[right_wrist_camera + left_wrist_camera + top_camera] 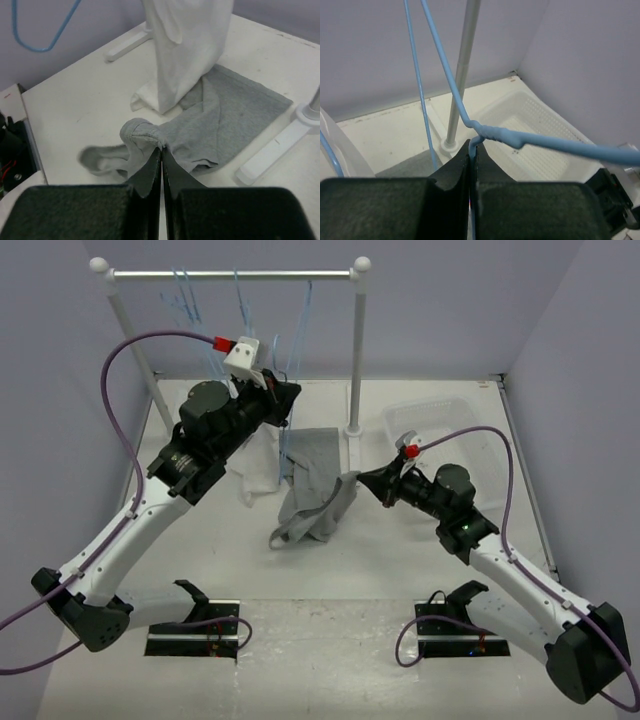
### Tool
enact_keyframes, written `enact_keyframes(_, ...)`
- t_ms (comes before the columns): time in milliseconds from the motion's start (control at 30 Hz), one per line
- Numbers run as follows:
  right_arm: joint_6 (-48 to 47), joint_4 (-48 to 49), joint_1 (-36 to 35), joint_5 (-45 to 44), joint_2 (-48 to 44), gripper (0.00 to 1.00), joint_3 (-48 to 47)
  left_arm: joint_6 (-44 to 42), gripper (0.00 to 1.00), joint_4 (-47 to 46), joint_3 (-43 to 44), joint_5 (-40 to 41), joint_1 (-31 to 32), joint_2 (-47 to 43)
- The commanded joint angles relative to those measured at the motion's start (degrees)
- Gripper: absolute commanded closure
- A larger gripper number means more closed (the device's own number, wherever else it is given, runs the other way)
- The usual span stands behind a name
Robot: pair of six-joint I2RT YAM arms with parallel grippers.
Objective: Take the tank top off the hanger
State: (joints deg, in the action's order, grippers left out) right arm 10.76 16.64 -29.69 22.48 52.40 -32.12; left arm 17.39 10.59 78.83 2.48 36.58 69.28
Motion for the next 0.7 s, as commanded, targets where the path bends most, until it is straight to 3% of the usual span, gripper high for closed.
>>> enact_keyframes(0,-3.81,0.67,-1.33,13.92,-0.89,1.0,0.56,-0.61,1.0,-9.06,0.64,3.85,0.42,0.07)
enact_keyframes(100,-2.34,-0.63,-2.03,18.12,-1.86,1.0,-0.13,-0.86,1.0,-8.93,0.62,1.92,0.34,2.08)
enact_keyframes(133,-1.54,-1.52,-2.12,14.91,-2.04,1.0,-0.49,-1.04,1.0,-8.05,2.45,1.48,0.34,3.48)
enact_keyframes(167,-0.75,-3.62,-2.12,11.74,-2.39,0.79,-1.1,-1.47,1.0,-7.17,3.17,1.39,0.34,3.93)
enact_keyframes(200,1.6,-4.77,-2.12,7.71,-2.65,0.36,-1.36,-1.39,1.0,-6.03,4.04,2.43,0.34,4.37)
enact_keyframes(233,2.32,-5.56,-2.12,-0.43,-2.92,0.01,-1.54,-1.57,1.0,-5.58,4.49,2.96,0.34,4.72)
enact_keyframes(333,3.91,-7.5,-2.12,-10.66,-5.02,0.01,-1.11,-0.95,1.0,-2.43,6.86,6.48,0.34,5.51)
enact_keyframes(433,5.05,-8.29,-2.12,-14.99,-5.56,0.01,-1.37,-0.78,1.0,-1.36,8.53,7.62,0.34,7.27)
enact_keyframes(667,6.2,-9.34,-2.12,-18.43,-3.98,0.01,-2.24,-0.78,1.0,3.89,21.17,10.96,-1.23,17.1)
